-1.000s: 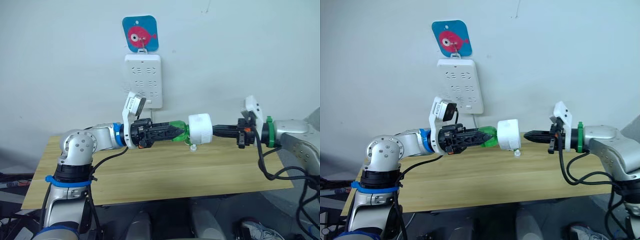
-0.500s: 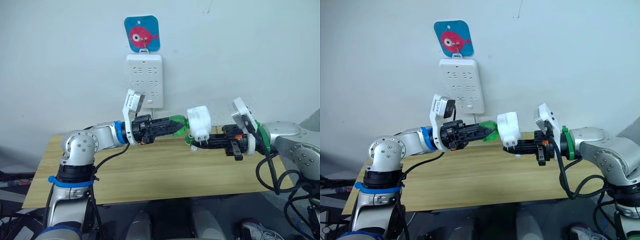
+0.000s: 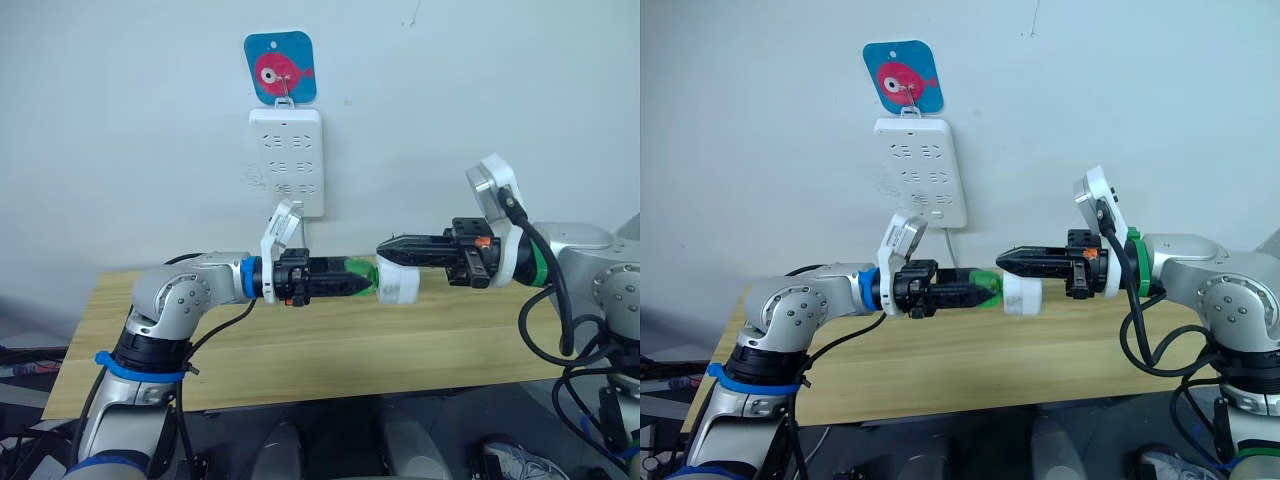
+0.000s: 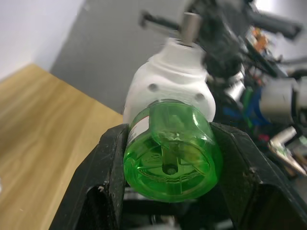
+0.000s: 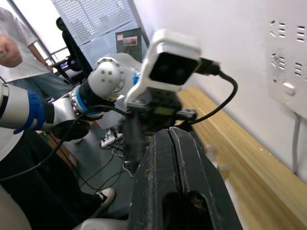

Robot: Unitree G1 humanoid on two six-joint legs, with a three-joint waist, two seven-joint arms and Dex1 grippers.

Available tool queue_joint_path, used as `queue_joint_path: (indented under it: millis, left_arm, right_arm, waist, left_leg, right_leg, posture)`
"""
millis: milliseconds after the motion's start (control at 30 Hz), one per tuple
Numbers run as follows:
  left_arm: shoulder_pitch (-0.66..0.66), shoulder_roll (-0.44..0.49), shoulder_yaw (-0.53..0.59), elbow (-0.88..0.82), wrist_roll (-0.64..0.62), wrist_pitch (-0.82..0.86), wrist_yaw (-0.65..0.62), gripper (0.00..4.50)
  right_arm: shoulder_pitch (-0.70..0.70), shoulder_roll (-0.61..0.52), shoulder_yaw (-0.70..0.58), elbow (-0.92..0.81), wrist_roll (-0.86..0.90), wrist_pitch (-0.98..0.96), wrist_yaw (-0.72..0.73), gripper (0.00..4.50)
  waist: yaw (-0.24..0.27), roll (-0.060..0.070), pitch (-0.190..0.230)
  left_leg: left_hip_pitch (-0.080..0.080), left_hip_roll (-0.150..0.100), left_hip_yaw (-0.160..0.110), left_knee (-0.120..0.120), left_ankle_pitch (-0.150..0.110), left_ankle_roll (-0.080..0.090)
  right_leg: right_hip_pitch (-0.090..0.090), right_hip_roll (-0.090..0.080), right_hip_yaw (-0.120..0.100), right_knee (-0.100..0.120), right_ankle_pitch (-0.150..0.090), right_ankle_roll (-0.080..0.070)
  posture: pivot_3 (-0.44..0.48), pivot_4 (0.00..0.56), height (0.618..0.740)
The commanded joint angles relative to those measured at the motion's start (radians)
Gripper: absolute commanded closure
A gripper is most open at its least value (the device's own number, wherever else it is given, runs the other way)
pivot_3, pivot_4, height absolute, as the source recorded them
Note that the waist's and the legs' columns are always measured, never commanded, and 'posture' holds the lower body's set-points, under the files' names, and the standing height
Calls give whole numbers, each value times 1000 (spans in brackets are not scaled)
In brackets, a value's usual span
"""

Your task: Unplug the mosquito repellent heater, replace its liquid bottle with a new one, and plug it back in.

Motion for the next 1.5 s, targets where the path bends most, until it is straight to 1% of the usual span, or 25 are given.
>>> queue_joint_path:
  millis: [33,167,433,700,933,1300,1433,1500]
  left_arm:
    - [-5,11,15,-56,-38,4,-47,2230]
    - [-11,2,40,-62,-77,31,-43,2230]
    - [-33,-19,75,-46,-156,83,-13,2230]
    - [-61,-59,134,-5,-255,140,62,2230]
    - [-64,-73,156,5,-302,161,114,2230]
    - [-69,-67,162,11,-333,173,138,2230]
    - [-62,-60,152,2,-321,170,131,2230]
    - [-52,-49,141,-5,-297,162,122,2230]
  right_arm:
    - [-29,1,1,7,-19,-14,19,4500]
    - [-29,-3,18,23,-50,-19,46,4500]
    - [-23,10,45,37,-83,-16,73,4500]
    - [16,10,63,15,-67,13,86,4500]
    - [44,27,53,-14,-28,41,64,4500]
    - [64,41,33,-32,-9,65,36,4500]
    - [59,53,30,-21,-42,38,4,4500]
    - [41,60,10,17,-72,20,-29,4500]
  waist:
    - [-1,0,0]
    - [-4,0,0]
    - [-7,0,0]
    - [-8,0,0]
    - [-11,0,0]
    - [-11,0,0]
    - [-11,0,0]
    - [-11,0,0]
  left_leg:
    - [0,0,0,0,0,0]
    - [0,0,0,0,-2,3]
    - [0,0,0,0,-2,3]
    - [0,0,-1,0,-2,3]
    - [0,0,0,0,-2,3]
    - [0,0,0,1,-2,3]
    - [0,0,0,1,-1,3]
    - [0,0,0,1,-2,3]
  right_leg:
    - [0,0,0,0,0,0]
    - [0,0,0,0,0,0]
    - [0,0,0,0,0,0]
    - [0,0,0,1,0,0]
    - [0,0,0,1,0,0]
    - [0,0,0,1,0,0]
    - [0,0,0,1,0,0]
    - [0,0,0,1,0,0]
  posture:
    - [-155,137,734]
    - [-150,137,734]
    - [-150,140,734]
    - [-149,143,734]
    - [-149,146,734]
    - [-151,147,734]
    - [-151,149,734]
    - [-151,149,734]
